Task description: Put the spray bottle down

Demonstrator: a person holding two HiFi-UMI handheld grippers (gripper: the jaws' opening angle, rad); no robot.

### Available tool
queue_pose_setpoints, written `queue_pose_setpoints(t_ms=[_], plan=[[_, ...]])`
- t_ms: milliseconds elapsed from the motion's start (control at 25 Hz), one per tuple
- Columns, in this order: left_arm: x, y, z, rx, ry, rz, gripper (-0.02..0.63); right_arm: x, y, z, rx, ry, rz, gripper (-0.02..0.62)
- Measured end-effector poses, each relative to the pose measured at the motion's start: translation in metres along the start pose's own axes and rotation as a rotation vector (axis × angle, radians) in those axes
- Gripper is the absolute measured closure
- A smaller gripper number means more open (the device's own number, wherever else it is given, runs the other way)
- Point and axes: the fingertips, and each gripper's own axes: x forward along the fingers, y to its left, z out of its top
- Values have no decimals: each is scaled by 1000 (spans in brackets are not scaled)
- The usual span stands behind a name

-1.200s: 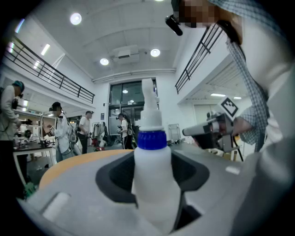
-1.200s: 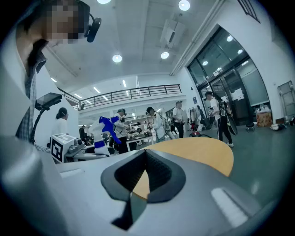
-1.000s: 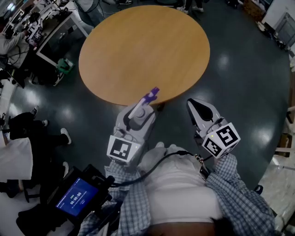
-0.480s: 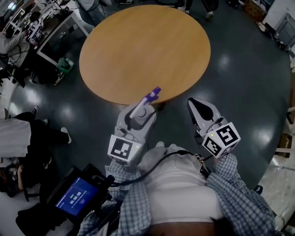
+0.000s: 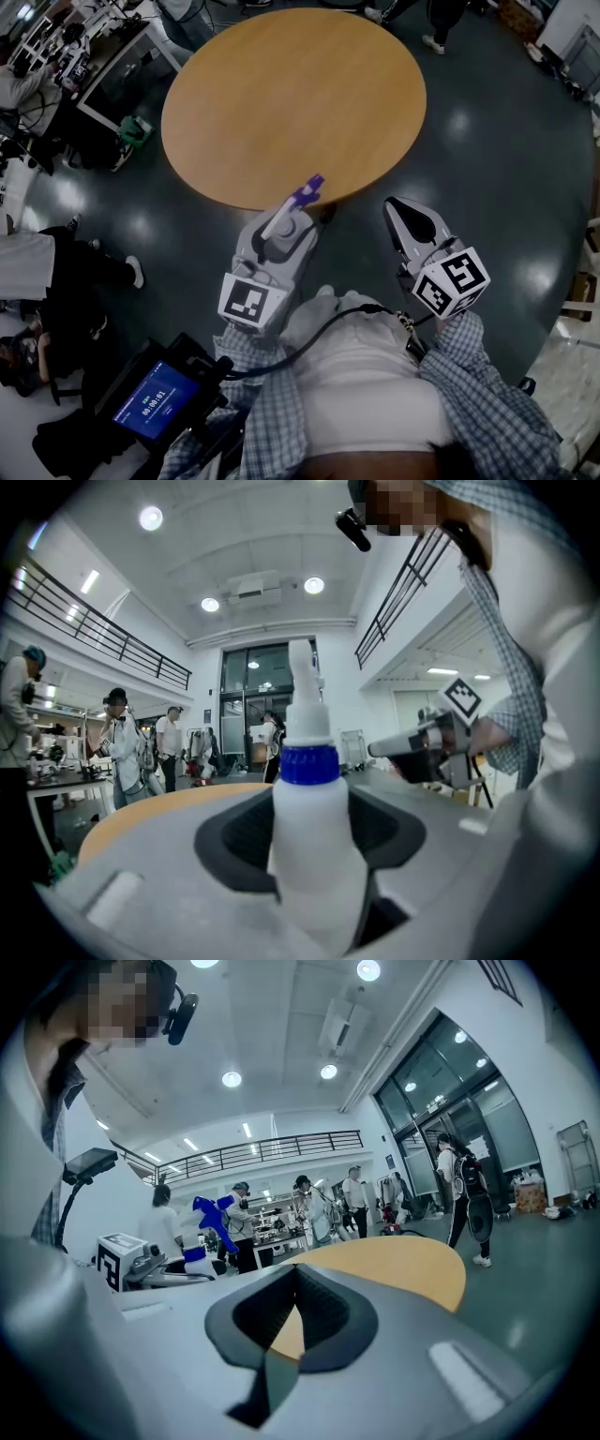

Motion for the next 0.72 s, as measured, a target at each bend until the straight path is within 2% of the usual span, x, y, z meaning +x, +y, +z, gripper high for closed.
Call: queue_pose_setpoints(t_ms=[360,720], plan=[[-3,6,1,-25,-12,43,389,8,1,-9,30,-2,25,592],[-5,5,9,-23,-18,47,389,-11,-3,-8,15,22,-25,592]])
